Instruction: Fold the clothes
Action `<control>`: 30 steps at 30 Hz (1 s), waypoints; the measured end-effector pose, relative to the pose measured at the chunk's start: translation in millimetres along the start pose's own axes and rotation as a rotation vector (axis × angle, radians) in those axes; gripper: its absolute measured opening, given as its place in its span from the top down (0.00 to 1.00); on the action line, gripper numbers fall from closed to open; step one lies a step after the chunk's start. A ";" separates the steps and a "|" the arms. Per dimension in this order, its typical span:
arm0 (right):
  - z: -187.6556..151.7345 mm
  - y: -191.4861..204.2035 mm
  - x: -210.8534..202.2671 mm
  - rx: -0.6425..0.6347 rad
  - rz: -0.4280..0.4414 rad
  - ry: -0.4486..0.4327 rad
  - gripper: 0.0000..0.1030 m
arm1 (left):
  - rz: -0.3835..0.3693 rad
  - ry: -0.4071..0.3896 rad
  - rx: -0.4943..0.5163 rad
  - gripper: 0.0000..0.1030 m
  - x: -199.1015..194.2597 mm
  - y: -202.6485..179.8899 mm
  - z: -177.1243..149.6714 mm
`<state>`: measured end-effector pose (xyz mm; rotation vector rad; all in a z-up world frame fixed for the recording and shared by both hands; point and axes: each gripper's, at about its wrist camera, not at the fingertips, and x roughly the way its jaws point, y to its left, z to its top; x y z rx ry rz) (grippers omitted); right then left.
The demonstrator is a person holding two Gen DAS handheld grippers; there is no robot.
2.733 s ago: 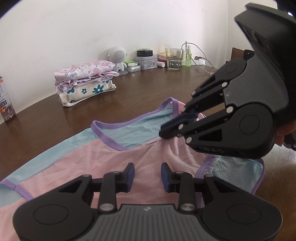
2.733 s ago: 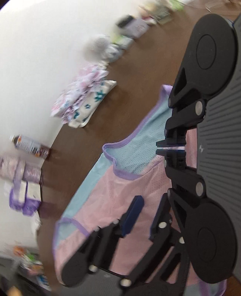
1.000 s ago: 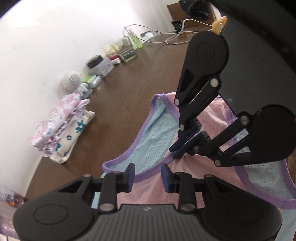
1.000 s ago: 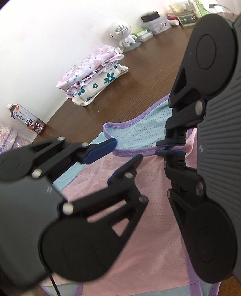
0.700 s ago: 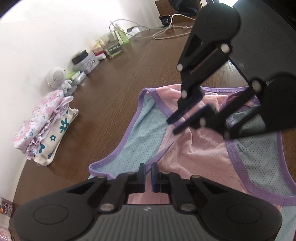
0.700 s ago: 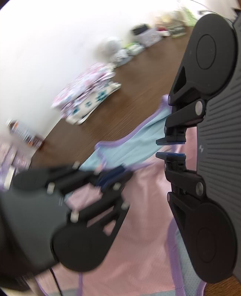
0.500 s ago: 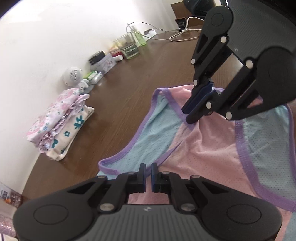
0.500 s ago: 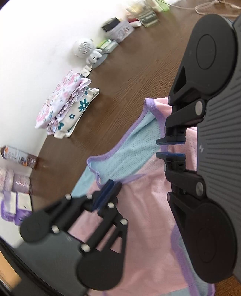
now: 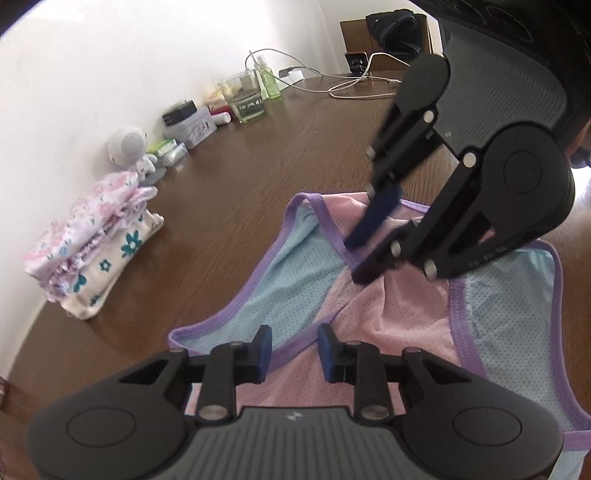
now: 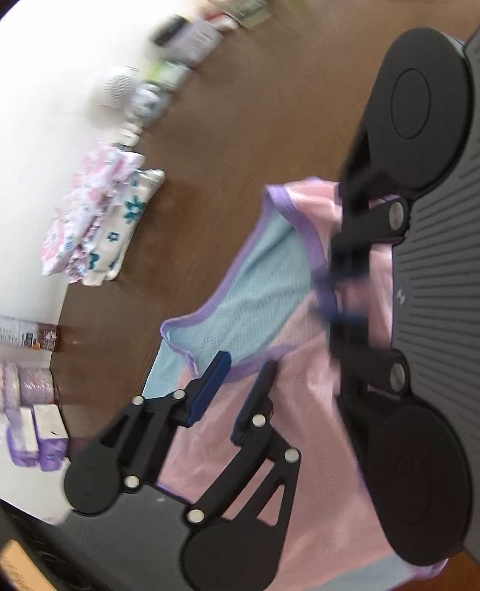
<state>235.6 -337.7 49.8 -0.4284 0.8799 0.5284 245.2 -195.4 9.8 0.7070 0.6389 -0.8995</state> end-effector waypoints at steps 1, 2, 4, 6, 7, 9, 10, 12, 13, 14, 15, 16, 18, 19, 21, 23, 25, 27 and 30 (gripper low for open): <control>-1.0 1.3 -0.7 0.000 -0.013 -0.002 1.00 | -0.018 0.004 -0.011 0.88 -0.1 1.8 -0.5; -2.0 2.6 -1.5 0.000 -0.026 -0.005 1.00 | -0.027 0.007 -0.010 0.97 -0.5 1.4 -1.3; -3.8 2.1 -3.6 0.012 -0.053 -0.014 1.00 | 0.023 -0.001 0.029 0.99 -2.1 -5.7 -3.6; -5.3 -0.8 -4.5 0.019 -0.082 -0.021 1.00 | 0.055 -0.015 0.042 0.99 -4.9 -9.6 -6.0; -5.6 -3.7 -4.2 0.033 -0.085 -0.024 1.00 | 0.063 -0.023 0.038 0.99 -6.6 -9.9 -6.8; -5.4 -11.4 -3.5 0.075 -0.068 -0.027 0.96 | 0.056 -0.041 0.012 0.98 -10.1 -5.8 -6.1; -4.7 -15.5 -3.6 0.103 -0.046 -0.028 0.93 | 0.056 -0.053 -0.011 0.95 -11.2 -2.4 -5.2; -2.0 -20.2 -4.4 0.143 -0.021 -0.040 0.78 | 0.046 -0.067 -0.060 0.87 -12.7 5.2 -2.7; -0.9 -19.9 -3.8 0.145 -0.024 -0.041 0.66 | 0.038 -0.068 -0.082 0.83 -12.6 8.6 -1.5; -0.3 -19.2 -1.5 0.140 -0.028 -0.031 0.63 | 0.031 -0.060 -0.093 0.78 -11.1 10.4 -0.7; 0.1 -18.5 1.4 0.134 -0.032 -0.016 0.62 | 0.026 -0.050 -0.101 0.68 -9.2 11.7 -0.2; -0.4 -19.5 3.5 0.144 -0.025 -0.013 0.62 | 0.025 -0.035 -0.098 0.63 -6.0 11.5 -0.9; -1.8 -22.9 5.9 0.176 -0.007 -0.015 0.67 | 0.016 -0.031 -0.101 0.63 -2.3 11.0 -4.7; -2.2 -24.7 6.1 0.194 -0.001 -0.018 0.82 | 0.005 -0.033 -0.112 0.65 -2.7 12.8 -6.1; -2.9 -26.2 6.0 0.215 0.004 -0.022 0.91 | -0.035 -0.031 -0.139 0.82 -2.5 17.2 -7.4; -3.3 -23.7 4.6 0.213 -0.013 -0.030 0.92 | -0.034 -0.033 -0.126 0.92 -3.6 14.6 -8.4; -3.0 -21.0 0.6 0.211 -0.037 -0.052 0.92 | 0.004 -0.041 -0.088 0.92 -6.1 7.4 -10.0; -2.6 -19.8 -4.7 0.216 -0.051 -0.078 0.92 | 0.034 -0.050 -0.065 0.94 -8.7 1.5 -11.8; -3.7 -22.9 -4.4 0.239 -0.057 -0.083 0.92 | 0.096 -0.065 -0.058 0.96 -14.4 -1.5 -13.9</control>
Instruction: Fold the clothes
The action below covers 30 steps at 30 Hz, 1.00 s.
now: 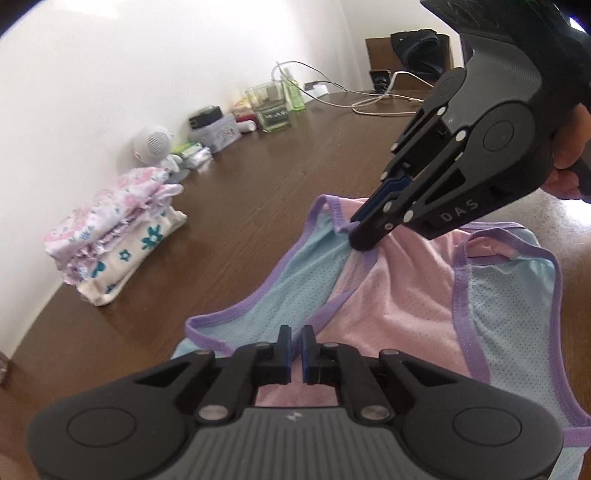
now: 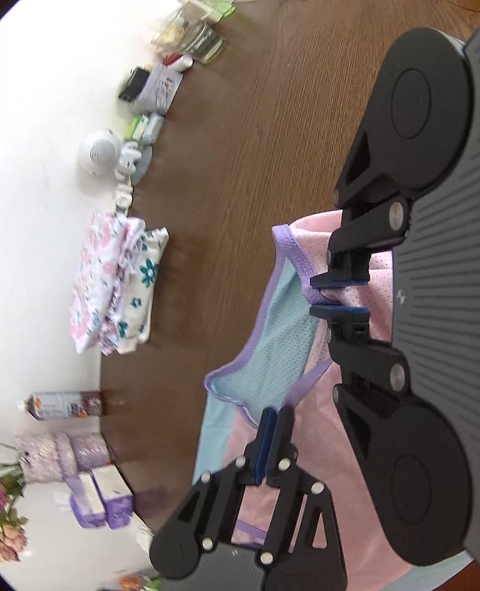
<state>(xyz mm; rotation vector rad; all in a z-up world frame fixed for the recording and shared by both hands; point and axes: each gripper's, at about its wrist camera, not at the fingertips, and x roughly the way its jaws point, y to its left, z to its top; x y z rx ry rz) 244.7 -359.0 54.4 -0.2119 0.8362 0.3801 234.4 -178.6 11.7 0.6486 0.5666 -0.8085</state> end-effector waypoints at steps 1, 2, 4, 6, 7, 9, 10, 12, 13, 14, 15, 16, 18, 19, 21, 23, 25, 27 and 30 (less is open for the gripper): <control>-0.1 -1.3 0.4 0.008 -0.002 -0.001 0.92 | 0.014 -0.002 -0.004 0.96 -1.8 0.1 -0.1; -0.3 -2.5 0.8 0.016 -0.004 -0.001 0.92 | 0.018 0.000 -0.006 0.96 -2.8 0.6 -0.7; -0.6 -5.0 1.7 0.032 -0.008 -0.002 0.90 | 0.025 0.002 -0.010 0.96 -4.5 1.6 -2.1; -0.8 -7.5 2.5 0.048 -0.012 -0.003 0.88 | 0.017 0.006 -0.024 0.96 -3.5 3.2 -2.8; -1.0 -8.8 2.9 0.056 -0.014 -0.004 0.85 | 0.012 0.007 -0.034 0.94 -2.8 4.6 -2.9; -1.3 -11.3 3.8 0.072 -0.017 -0.005 0.85 | 0.004 0.003 -0.053 0.92 -1.9 6.9 -2.5; -1.4 -12.6 4.2 0.080 -0.019 -0.006 0.85 | 0.000 0.001 -0.059 0.92 -1.4 7.5 -2.0; -1.7 -15.1 5.0 0.096 -0.023 -0.007 0.92 | -0.006 -0.005 -0.067 0.92 -0.5 8.2 -0.5; -1.8 -16.3 4.9 0.106 -0.032 -0.012 0.93 | -0.007 -0.006 -0.068 0.92 -0.1 7.9 0.0; -1.8 -17.5 4.5 0.116 -0.044 -0.018 0.93 | -0.005 -0.005 -0.066 0.92 0.6 7.3 0.3; -1.8 -18.7 4.1 0.127 -0.056 -0.024 0.93 | -0.001 -0.004 -0.061 0.92 1.0 6.2 0.3; -1.8 -19.9 3.8 0.137 -0.068 -0.030 0.93 | 0.002 -0.003 -0.056 0.92 1.2 5.2 -0.2; -2.3 -22.6 1.6 0.156 -0.083 -0.046 0.93 | 0.007 -0.006 -0.050 0.92 0.5 3.1 -1.3; -2.4 -23.7 2.6 0.159 -0.086 -0.042 0.92 | 0.006 -0.010 -0.049 0.91 -0.2 2.1 -1.4; -3.4 -25.0 5.8 0.158 -0.072 -0.016 0.87 | 0.003 -0.018 -0.043 0.91 -2.0 -0.9 -0.7; -5.3 -25.2 5.4 0.152 -0.055 -0.003 0.76 | -0.011 -0.029 -0.032 0.90 -4.8 -5.4 0.3; -7.6 -22.0 -6.0 0.133 -0.054 -0.034 0.66 | -0.028 -0.038 -0.011 0.86 -7.7 -11.7 0.7; -9.2 -18.0 -19.8 0.102 -0.063 -0.071 0.66 | -0.041 -0.044 0.016 0.86 -10.0 -18.8 0.8; -15.4 -5.3 -33.6 0.014 -0.081 -0.097 0.68 | -0.052 -0.030 0.055 0.86 -8.8 -29.2 -1.3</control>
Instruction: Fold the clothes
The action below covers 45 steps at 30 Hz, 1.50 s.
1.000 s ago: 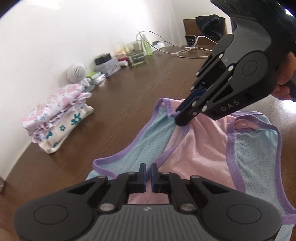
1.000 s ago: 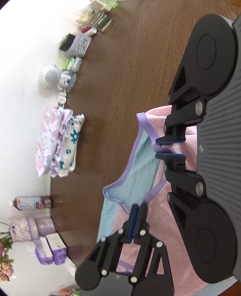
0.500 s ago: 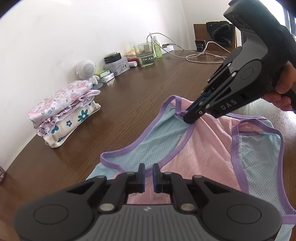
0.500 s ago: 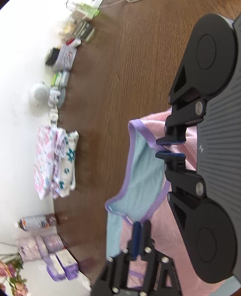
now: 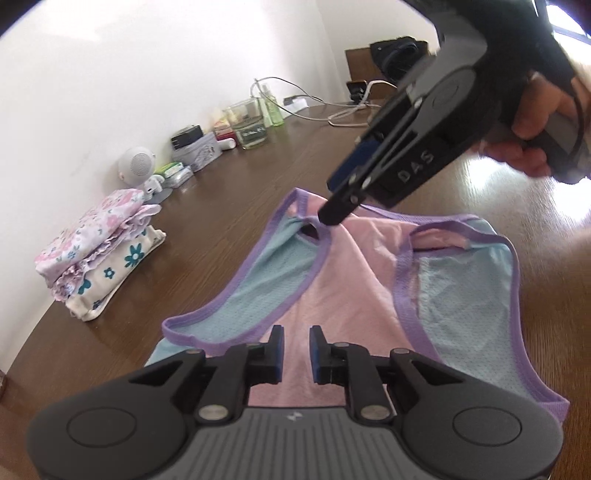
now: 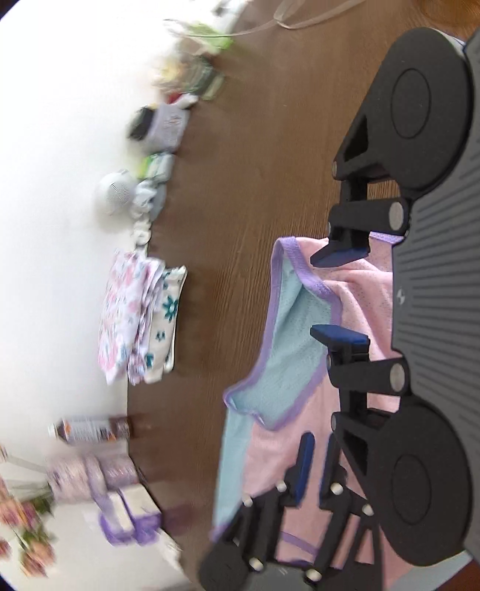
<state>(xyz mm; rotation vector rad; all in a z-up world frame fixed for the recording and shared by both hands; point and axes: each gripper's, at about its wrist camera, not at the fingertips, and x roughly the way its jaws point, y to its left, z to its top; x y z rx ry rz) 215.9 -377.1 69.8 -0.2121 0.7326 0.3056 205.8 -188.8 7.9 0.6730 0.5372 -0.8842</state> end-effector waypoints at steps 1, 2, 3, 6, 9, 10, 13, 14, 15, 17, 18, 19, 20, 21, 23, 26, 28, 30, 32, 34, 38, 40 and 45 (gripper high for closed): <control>-2.8 4.3 0.0 -0.026 0.002 0.008 0.75 | -0.002 0.008 0.006 0.87 1.8 -2.5 -1.1; -6.0 8.7 2.0 -0.050 0.006 0.022 0.80 | 0.003 0.006 0.010 0.87 2.7 -4.5 -2.4; -9.2 13.1 3.9 -0.073 0.011 0.036 0.87 | 0.008 0.004 0.011 0.87 3.2 -6.1 -3.2; -19.5 21.7 12.8 -0.120 -0.006 0.060 0.87 | 0.020 0.001 0.000 0.86 -1.6 -8.5 -2.4; -26.4 25.4 17.2 -0.150 -0.041 0.054 0.85 | 0.022 -0.021 0.013 0.85 -12.9 -15.2 -2.0; -25.9 25.0 15.6 -0.145 -0.045 0.051 0.85 | 0.023 -0.029 0.026 0.84 -16.9 -19.4 -2.4; -24.9 18.5 3.6 -0.113 -0.062 0.022 0.85 | 0.014 -0.047 0.051 0.79 -25.3 -32.3 -3.3; -25.1 15.7 -2.3 -0.095 -0.066 0.013 0.85 | 0.005 -0.043 0.052 0.79 -25.8 -36.0 -3.6; -26.3 11.8 -8.2 -0.074 -0.064 0.007 0.85 | -0.003 -0.034 0.054 0.79 -25.2 -39.6 -4.5; -31.7 5.5 -16.1 -0.036 -0.062 0.015 0.79 | -0.015 -0.014 0.055 0.79 -22.3 -45.5 -7.2; -36.0 3.6 -15.8 -0.024 -0.066 0.028 0.76 | -0.012 -0.009 0.050 0.80 -20.8 -47.4 -8.9; -40.6 1.8 -14.4 -0.013 -0.071 0.045 0.76 | -0.008 -0.015 0.041 0.80 -20.2 -47.5 -9.4; -45.1 -0.1 -12.9 -0.003 -0.075 0.061 0.77 | -0.005 -0.018 0.030 0.80 -19.7 -47.6 -9.9; -49.7 -1.9 -11.5 0.008 -0.080 0.077 0.92 | -0.006 -0.014 0.013 0.80 -19.3 -47.4 -9.9; -54.2 -7.0 -15.9 0.040 -0.082 0.075 0.97 | -0.005 -0.011 -0.009 0.80 -18.7 -46.4 -9.7; -59.3 -14.9 -24.5 0.093 -0.075 0.063 0.96 | 0.008 -0.007 -0.032 0.80 -19.1 -46.0 -10.5; -61.2 -18.1 -31.4 0.123 -0.056 0.043 0.89 | 0.022 -0.001 -0.030 0.80 -20.2 -47.9 -9.7; -62.8 -17.8 -39.7 0.138 -0.048 0.009 0.83 | 0.034 0.002 -0.028 0.79 -23.8 -48.8 -8.7; -64.4 -17.6 -48.0 0.153 -0.040 -0.025 0.82 | 0.039 -0.009 -0.032 0.79 -29.5 -50.9 -7.8; -67.7 -14.3 -46.7 0.144 -0.043 -0.039 0.82 | 0.038 -0.020 -0.036 0.79 -34.1 -54.0 -6.3; -73.6 -8.6 -32.4 0.113 -0.073 -0.028 0.82 | 0.041 -0.010 -0.028 0.79 -33.9 -64.5 -4.8; -76.4 -9.9 -32.6 0.119 -0.089 -0.018 0.86 | 0.051 0.008 -0.032 0.79 -30.6 -67.5 -6.3; -83.5 -14.9 -36.2 0.142 -0.129 0.010 0.90 | 0.066 0.018 -0.082 0.79 -29.7 -65.4 -10.5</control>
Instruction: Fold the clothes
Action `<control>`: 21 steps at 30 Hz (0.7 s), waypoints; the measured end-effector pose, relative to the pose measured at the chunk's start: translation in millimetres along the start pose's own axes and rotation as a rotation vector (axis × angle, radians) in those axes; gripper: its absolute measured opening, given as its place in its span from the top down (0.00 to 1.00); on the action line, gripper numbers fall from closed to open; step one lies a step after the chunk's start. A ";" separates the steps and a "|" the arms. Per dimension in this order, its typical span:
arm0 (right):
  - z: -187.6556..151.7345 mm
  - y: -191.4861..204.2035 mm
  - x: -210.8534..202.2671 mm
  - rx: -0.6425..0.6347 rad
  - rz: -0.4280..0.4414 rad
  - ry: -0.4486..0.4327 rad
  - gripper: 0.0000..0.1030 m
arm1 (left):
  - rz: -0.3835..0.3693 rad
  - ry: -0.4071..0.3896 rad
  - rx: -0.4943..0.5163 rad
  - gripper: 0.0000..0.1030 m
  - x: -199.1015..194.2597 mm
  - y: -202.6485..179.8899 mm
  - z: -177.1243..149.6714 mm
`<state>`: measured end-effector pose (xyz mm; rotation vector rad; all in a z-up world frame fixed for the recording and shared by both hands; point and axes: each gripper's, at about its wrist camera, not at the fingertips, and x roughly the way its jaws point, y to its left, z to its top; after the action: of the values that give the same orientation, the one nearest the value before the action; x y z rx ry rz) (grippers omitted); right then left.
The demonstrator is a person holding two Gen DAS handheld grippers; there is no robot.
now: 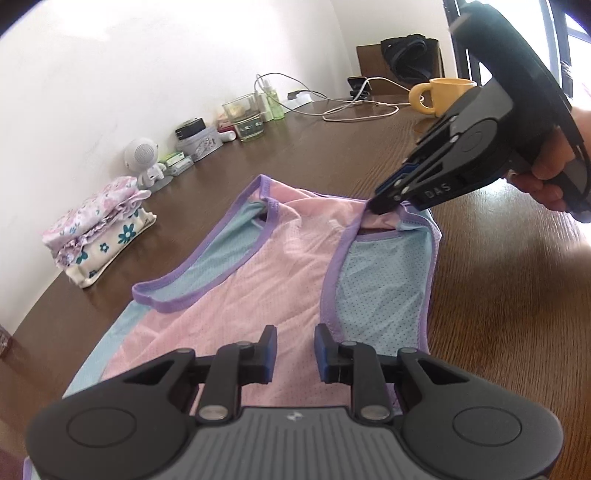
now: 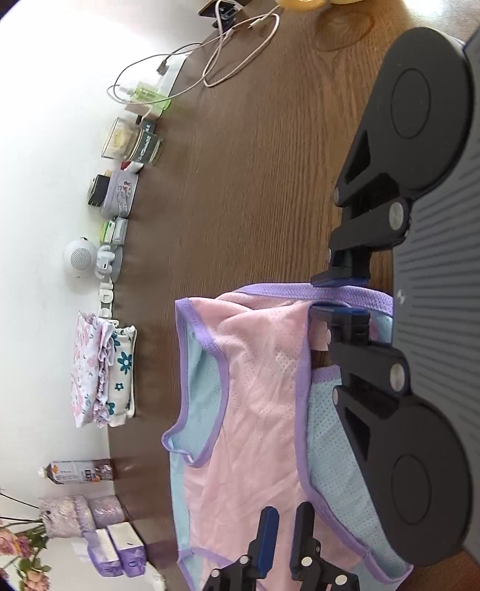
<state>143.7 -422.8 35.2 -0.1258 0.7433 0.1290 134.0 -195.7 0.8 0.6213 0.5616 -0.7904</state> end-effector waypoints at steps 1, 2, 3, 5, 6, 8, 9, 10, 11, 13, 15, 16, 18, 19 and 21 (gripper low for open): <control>-0.3 -0.3 -4.0 0.012 0.006 -0.010 0.90 | 0.005 -0.003 -0.008 0.79 -2.9 0.7 0.1; -0.2 -0.3 -9.4 0.027 0.018 -0.026 0.89 | 0.009 -0.011 -0.017 0.79 -6.7 1.9 -0.1; 0.4 1.6 -15.4 0.036 0.034 -0.047 0.88 | 0.014 -0.019 -0.026 0.79 -10.7 3.2 -0.3; 3.6 10.6 -24.6 0.033 0.078 -0.086 0.85 | 0.035 -0.028 -0.042 0.79 -18.4 5.6 -1.2; 5.8 16.8 -27.8 0.025 0.105 -0.103 0.80 | 0.053 -0.026 -0.043 0.79 -21.1 6.3 -3.0; 10.4 34.8 -27.5 -0.006 0.147 -0.122 0.75 | 0.084 -0.015 -0.050 0.78 -26.4 7.5 -8.3; 12.8 45.8 -25.6 -0.027 0.164 -0.127 0.75 | 0.098 -0.008 -0.056 0.78 -29.3 8.3 -11.8; 14.6 58.0 -23.6 -0.050 0.181 -0.130 0.75 | 0.107 -0.001 -0.068 0.76 -33.2 9.9 -16.5; 16.1 70.7 -21.2 -0.074 0.200 -0.129 0.74 | 0.116 0.005 -0.081 0.75 -37.9 12.1 -22.3; 16.5 94.0 -17.1 -0.121 0.241 -0.119 0.66 | 0.143 0.019 -0.106 0.73 -45.5 16.1 -33.9; 13.6 113.9 -11.9 -0.173 0.250 -0.091 0.65 | 0.168 0.042 -0.130 0.73 -50.1 20.1 -45.9; 10.2 119.8 -9.6 -0.197 0.242 -0.076 0.64 | 0.172 0.051 -0.145 0.73 -51.8 21.9 -51.7; 5.0 124.1 -8.2 -0.220 0.223 -0.053 0.61 | 0.166 0.047 -0.176 0.71 -58.1 24.3 -61.1; 4.5 121.8 -10.1 -0.211 0.214 -0.047 0.61 | 0.163 0.045 -0.189 0.71 -61.5 25.4 -65.3; 3.5 117.2 -14.1 -0.194 0.195 -0.034 0.61 | 0.159 0.035 -0.205 0.70 -70.3 26.7 -70.1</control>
<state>116.8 -307.9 39.4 -0.2350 0.7077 0.3886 98.3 -99.4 7.2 0.4853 0.6089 -0.5648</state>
